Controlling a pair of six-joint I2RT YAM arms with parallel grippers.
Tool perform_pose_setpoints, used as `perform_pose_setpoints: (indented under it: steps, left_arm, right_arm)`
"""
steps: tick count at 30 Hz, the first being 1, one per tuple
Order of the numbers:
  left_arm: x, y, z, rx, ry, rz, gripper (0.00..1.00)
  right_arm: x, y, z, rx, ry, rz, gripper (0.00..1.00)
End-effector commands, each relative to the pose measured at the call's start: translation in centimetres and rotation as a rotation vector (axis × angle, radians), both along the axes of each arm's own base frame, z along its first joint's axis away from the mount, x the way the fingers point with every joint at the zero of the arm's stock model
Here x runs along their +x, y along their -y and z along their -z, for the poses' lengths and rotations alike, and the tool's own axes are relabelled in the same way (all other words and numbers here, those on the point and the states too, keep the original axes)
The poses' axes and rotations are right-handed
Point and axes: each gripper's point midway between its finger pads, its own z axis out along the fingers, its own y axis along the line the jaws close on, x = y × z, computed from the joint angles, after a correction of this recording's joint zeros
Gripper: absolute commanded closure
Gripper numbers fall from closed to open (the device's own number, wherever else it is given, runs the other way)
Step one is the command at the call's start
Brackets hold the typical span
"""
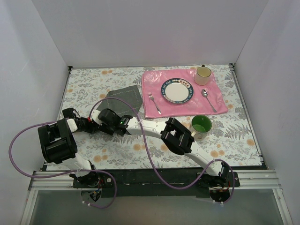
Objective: Fold the napkin, place the utensils inside, and roll it up
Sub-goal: Roll the napkin with the utensil
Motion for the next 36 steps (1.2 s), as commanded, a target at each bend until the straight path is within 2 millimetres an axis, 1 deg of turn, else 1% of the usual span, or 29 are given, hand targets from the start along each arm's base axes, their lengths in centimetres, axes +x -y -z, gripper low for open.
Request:
perform_pose_setpoints:
  steps: [1,2,3,6,10,11,12,15,16,17,19,20,22,23,25,26,27,28,29,30,31,32,33,34,35,36]
  left_arm:
    - [0.0,-0.3,-0.3,0.007,-0.018,-0.006,1.00]
    - [0.0,-0.3,-0.3,0.008,-0.019,-0.007,1.00]
    - [0.0,-0.3,-0.4,0.006,-0.018,-0.005,1.00]
    - [0.1,-0.2,-0.6,0.004,-0.007,-0.003,1.00]
    - [-0.1,-0.3,-0.8,0.021,-0.003,0.002,1.00]
    - [-0.1,-0.4,-0.8,0.021,-0.002,0.000,1.00]
    - [-0.1,-0.3,-0.8,0.021,-0.002,0.002,1.00]
    - [-0.1,-0.5,-0.7,0.036,0.002,0.005,1.00]
    - [-0.1,-0.5,-0.7,0.040,0.003,0.008,1.00]
    - [0.0,-0.6,-0.8,0.049,0.012,0.015,1.00]
    - [0.3,-0.8,-1.1,0.072,0.032,0.024,1.00]
    - [0.5,-1.1,-1.4,0.085,0.042,0.024,1.00]
    - [0.9,-1.4,-2.1,0.117,0.077,0.038,1.00]
    - [1.2,-1.6,-2.4,0.133,0.092,0.040,0.99]
    - [1.8,-2.0,-3.6,0.175,0.146,0.056,0.92]
    - [1.9,-2.2,-3.9,0.193,0.158,0.058,0.89]
    - [2.3,-2.3,-4.5,0.210,0.184,0.064,0.79]
    - [2.5,-2.4,-5.0,0.232,0.210,0.076,0.75]
    - [2.7,-2.5,-5.6,0.250,0.229,0.079,0.71]
    - [2.8,-2.4,-5.9,0.258,0.243,0.087,0.67]
    - [2.9,-2.4,-6.2,0.271,0.256,0.098,0.60]
    - [3.0,-2.3,-6.5,0.283,0.264,0.102,0.57]
    - [3.0,-2.2,-6.6,0.298,0.267,0.111,0.55]
    - [2.9,-2.3,-6.7,0.308,0.260,0.109,0.51]
    - [2.8,-2.3,-6.8,0.319,0.261,0.110,0.50]
    - [2.8,-2.3,-7.3,0.337,0.269,0.106,0.48]
  right_arm:
    - [0.5,-0.3,0.9,0.001,0.052,0.033,0.39]
    - [0.5,-0.2,0.9,0.003,0.049,0.036,0.41]
    - [0.4,0.1,1.4,0.004,0.039,0.044,0.45]
    - [0.1,0.2,2.0,0.013,0.003,0.046,0.58]
    - [0.2,0.6,2.7,0.017,-0.011,0.072,0.60]
    - [0.1,0.6,2.7,0.018,-0.014,0.070,0.62]
    - [0.2,0.6,2.7,0.019,-0.016,0.070,0.69]
    - [0.1,0.5,2.4,0.028,-0.027,0.064,0.76]
    - [0.2,0.5,2.4,0.031,-0.033,0.064,0.81]
    - [-0.1,0.3,2.2,0.037,-0.047,0.056,0.83]
    - [-0.1,0.3,2.1,0.043,-0.067,0.054,0.91]
    - [-0.5,0.1,1.8,0.059,-0.095,0.032,0.93]
    - [-0.8,0.1,1.7,0.076,-0.147,0.028,0.99]
    - [-1.2,-0.1,1.6,0.089,-0.182,0.009,0.99]
    - [-1.5,0.0,1.7,0.113,-0.251,0.013,0.99]
    - [-2.3,-0.3,1.4,0.134,-0.306,-0.021,0.99]
    - [-2.0,-0.1,1.3,0.149,-0.338,-0.018,0.99]
    - [-2.1,0.0,1.3,0.167,-0.373,-0.007,0.99]
    - [-2.7,-0.2,0.7,0.193,-0.419,-0.028,0.99]
    - [-2.2,0.0,0.6,0.208,-0.447,-0.021,0.99]
    - [-2.2,0.1,0.5,0.227,-0.486,-0.006,0.99]
    - [-2.5,0.1,0.2,0.243,-0.526,-0.023,0.99]
    - [-1.6,0.6,0.0,0.261,-0.552,-0.008,0.99]
    - [-1.7,0.9,0.2,0.270,-0.590,-0.001,0.99]
    - [-1.9,0.8,-0.3,0.304,-0.651,-0.011,0.99]
    - [-1.1,1.2,-0.4,0.323,-0.682,0.006,0.99]
